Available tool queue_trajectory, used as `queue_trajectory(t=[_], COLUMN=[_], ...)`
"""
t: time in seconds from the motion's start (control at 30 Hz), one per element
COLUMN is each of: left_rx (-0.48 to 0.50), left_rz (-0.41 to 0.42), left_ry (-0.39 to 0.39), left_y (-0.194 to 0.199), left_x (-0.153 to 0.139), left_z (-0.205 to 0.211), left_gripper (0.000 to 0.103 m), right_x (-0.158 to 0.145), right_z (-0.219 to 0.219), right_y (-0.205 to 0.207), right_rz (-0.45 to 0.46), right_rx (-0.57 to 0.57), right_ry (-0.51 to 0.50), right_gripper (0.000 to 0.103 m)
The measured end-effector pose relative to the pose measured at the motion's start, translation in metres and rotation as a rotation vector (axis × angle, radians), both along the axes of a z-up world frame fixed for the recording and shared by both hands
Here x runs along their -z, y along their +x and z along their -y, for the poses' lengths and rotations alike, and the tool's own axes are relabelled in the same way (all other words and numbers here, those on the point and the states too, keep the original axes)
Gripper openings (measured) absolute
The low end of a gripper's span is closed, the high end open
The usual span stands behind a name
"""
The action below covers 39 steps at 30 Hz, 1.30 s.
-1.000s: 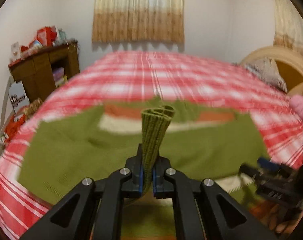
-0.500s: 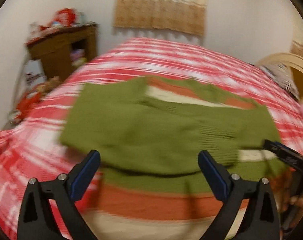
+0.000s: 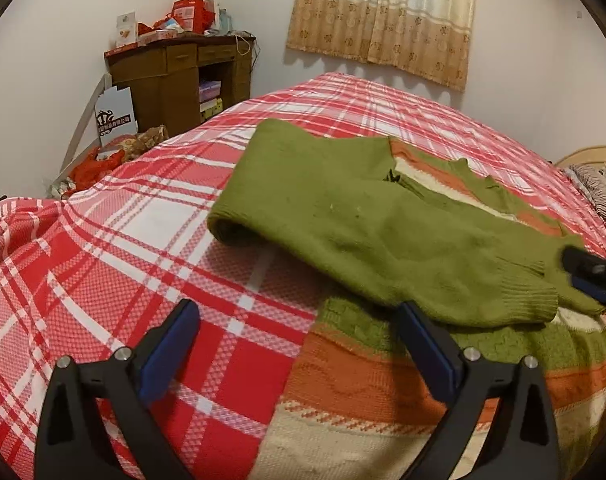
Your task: Fold small clothes
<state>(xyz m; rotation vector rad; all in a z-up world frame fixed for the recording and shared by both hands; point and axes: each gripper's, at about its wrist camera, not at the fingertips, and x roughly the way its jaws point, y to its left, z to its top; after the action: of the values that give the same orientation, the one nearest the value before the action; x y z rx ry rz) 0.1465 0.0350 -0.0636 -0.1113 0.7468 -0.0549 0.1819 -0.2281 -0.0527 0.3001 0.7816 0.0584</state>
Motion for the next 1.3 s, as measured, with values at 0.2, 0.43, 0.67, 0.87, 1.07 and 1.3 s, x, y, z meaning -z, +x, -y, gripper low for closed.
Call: queue_trajectory(t=[0.2, 0.43, 0.67, 0.87, 1.07, 1.3], left_rx=[0.012, 0.009, 0.007, 0.005, 0.003, 0.001], left_rz=[0.007, 0.007, 0.004, 0.003, 0.002, 0.000], left_ry=[-0.027, -0.028, -0.018, -0.015, -0.009, 0.001], left_y=[0.003, 0.007, 0.009, 0.010, 0.010, 0.011], left_x=[0.001, 0.002, 0.003, 0.004, 0.004, 0.005], left_z=[-0.009, -0.008, -0.008, -0.007, -0.007, -0.006], left_gripper=[0.103, 0.103, 0.103, 0.103, 0.103, 0.103], right_x=[0.028, -0.002, -0.085, -0.115, -0.069, 0.019], right_z=[-0.046, -0.052, -0.045, -0.001, 0.073, 0.120], right_y=[0.025, 0.021, 0.019, 0.009, 0.006, 0.015], right_rz=[-0.067, 0.022, 0.201, 0.249, 0.113, -0.116], right_rx=[-0.038, -0.063, -0.044, 0.064, 0.190, 0.239], right_ry=[-0.185, -0.217, -0.283, -0.438, -0.433, -0.301], right_gripper=[0.026, 0.011, 0.011, 0.010, 0.011, 0.016])
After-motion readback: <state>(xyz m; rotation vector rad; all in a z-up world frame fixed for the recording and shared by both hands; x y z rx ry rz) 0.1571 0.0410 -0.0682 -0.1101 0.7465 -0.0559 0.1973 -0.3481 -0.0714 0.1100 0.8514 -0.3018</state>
